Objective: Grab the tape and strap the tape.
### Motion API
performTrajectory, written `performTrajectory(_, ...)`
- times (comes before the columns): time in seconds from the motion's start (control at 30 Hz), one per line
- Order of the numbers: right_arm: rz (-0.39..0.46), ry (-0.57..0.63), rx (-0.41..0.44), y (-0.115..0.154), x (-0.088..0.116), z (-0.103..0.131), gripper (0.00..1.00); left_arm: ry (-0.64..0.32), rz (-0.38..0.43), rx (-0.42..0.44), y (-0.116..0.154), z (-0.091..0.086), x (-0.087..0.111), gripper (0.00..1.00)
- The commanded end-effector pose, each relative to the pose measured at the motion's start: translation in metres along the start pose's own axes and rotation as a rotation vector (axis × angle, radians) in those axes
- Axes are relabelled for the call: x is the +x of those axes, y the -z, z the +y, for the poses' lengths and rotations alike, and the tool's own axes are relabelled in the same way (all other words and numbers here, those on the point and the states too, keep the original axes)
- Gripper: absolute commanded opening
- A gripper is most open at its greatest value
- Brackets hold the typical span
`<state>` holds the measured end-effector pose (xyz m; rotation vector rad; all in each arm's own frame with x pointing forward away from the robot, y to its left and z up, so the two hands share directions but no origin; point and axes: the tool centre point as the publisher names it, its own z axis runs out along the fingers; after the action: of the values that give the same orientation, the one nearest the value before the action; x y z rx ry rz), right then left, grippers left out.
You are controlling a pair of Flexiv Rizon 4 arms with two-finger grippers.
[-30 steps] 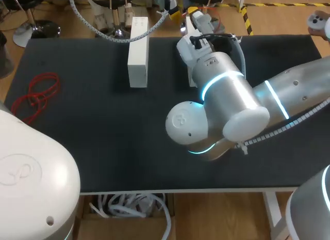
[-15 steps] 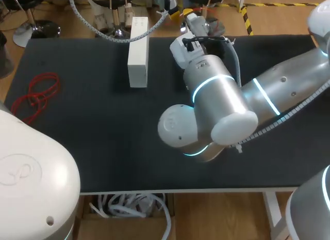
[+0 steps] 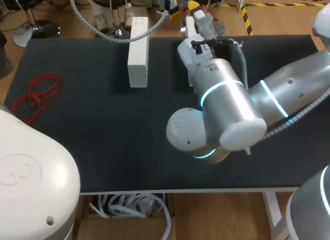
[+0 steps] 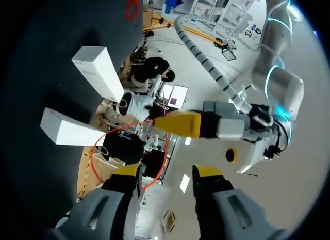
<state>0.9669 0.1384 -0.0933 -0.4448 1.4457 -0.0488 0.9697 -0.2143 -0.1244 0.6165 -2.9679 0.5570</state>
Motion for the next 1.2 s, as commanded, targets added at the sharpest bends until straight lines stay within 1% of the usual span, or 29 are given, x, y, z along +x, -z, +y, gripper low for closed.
performTrajectory(0.03,0.004,0.001,-0.142,0.013,-0.002,-0.041,0.39,0.002,-0.001,-0.003,0.000,-0.001,0.000,0.00)
performTrajectory(0.07,0.003,0.001,-0.146,0.015,-0.003,-0.046,0.42,0.002,-0.001,-0.003,0.000,-0.001,0.000,0.00)
performTrajectory(0.17,0.012,-0.009,-0.150,0.018,-0.007,-0.059,0.44,0.002,-0.001,-0.003,0.000,-0.001,0.000,0.00)
performTrajectory(0.2,0.022,-0.014,-0.149,0.018,-0.009,-0.064,0.48,0.002,-0.001,-0.003,0.000,-0.001,0.000,0.00)
performTrajectory(0.23,0.024,-0.017,-0.145,0.017,-0.011,-0.067,0.68,0.002,-0.001,-0.003,0.000,-0.001,0.000,0.00)
performTrajectory(0.27,0.024,-0.026,-0.136,0.016,-0.012,-0.070,1.00,0.002,-0.001,-0.003,0.000,-0.001,0.000,0.00)
performTrajectory(0.3,0.031,-0.031,-0.129,0.014,-0.013,-0.073,1.00,0.002,-0.001,-0.003,0.000,-0.001,0.000,0.00)
performTrajectory(0.33,0.018,-0.040,-0.106,0.011,-0.013,-0.076,1.00,0.002,-0.001,-0.003,0.000,-0.001,0.000,0.00)
performTrajectory(0.37,0.018,-0.040,-0.106,0.011,-0.013,-0.076,1.00,0.002,-0.001,-0.003,0.000,-0.001,0.000,0.00)
performTrajectory(0.47,0.018,-0.040,-0.106,0.011,-0.013,-0.076,1.00,-0.036,0.042,-0.014,0.000,0.019,0.000,0.00)
performTrajectory(0.53,0.018,-0.040,-0.106,0.011,-0.013,-0.076,1.00,-0.059,0.071,-0.023,-0.001,0.038,-0.001,0.00)
performTrajectory(0.57,0.018,-0.040,-0.106,0.011,-0.013,-0.076,1.00,-0.066,0.050,-0.022,-0.001,0.048,-0.002,0.00)
performTrajectory(0.63,0.018,-0.040,-0.106,0.011,-0.013,-0.076,1.00,-0.094,0.100,-0.055,0.003,0.070,-0.005,0.00)
performTrajectory(0.67,0.018,-0.040,-0.106,0.011,-0.013,-0.076,1.00,-0.109,0.077,-0.061,0.005,0.080,-0.007,0.00)
performTrajectory(0.73,0.018,-0.040,-0.106,0.011,-0.013,-0.076,1.00,-0.137,0.154,-0.108,0.009,0.103,-0.014,0.00)
performTrajectory(0.77,0.018,-0.040,-0.106,0.011,-0.013,-0.076,1.00,-0.154,0.143,-0.123,0.012,0.114,-0.018,0.00)
performTrajectory(0.83,0.018,-0.040,-0.106,0.011,-0.013,-0.076,1.00,-0.177,0.153,-0.161,0.017,0.137,-0.026,0.00)
performTrajectory(0.87,0.018,-0.040,-0.106,0.011,-0.013,-0.076,1.00,-0.187,0.120,-0.171,0.019,0.149,-0.030,0.00)
performTrajectory(0.9,0.018,-0.040,-0.106,0.011,-0.013,-0.076,1.00,-0.200,0.124,-0.193,0.021,0.165,-0.037,0.00)
performTrajectory(0.93,0.018,-0.040,-0.106,0.011,-0.013,-0.076,1.00,-0.208,0.110,-0.206,0.022,0.174,-0.041,0.00)
performTrajectory(0.97,0.018,-0.040,-0.106,0.011,-0.013,-0.076,1.00,-0.222,0.077,-0.215,0.024,0.186,-0.047,0.00)
performTrajectory(1.0,0.018,-0.040,-0.106,0.011,-0.013,-0.076,1.00,-0.237,0.071,-0.237,0.026,0.202,-0.056,0.00)
performTrajectory(1.07,0.018,-0.040,-0.106,0.011,-0.013,-0.076,1.00,-0.252,0.017,-0.260,0.028,0.222,-0.065,0.00)
performTrajectory(1.1,0.018,-0.040,-0.106,0.011,-0.013,-0.076,1.00,-0.265,0.014,-0.278,0.029,0.235,-0.073,0.00)
performTrajectory(1.13,0.018,-0.040,-0.106,0.011,-0.013,-0.076,1.00,-0.275,-0.028,-0.285,0.030,0.247,-0.079,0.00)
performTrajectory(1.17,0.018,-0.040,-0.106,0.011,-0.013,-0.076,1.00,-0.294,-0.038,-0.305,0.031,0.258,-0.085,0.00)
performTrajectory(1.2,0.018,-0.040,-0.106,0.011,-0.013,-0.076,1.00,-0.301,-0.039,-0.315,0.032,0.263,-0.088,0.00)
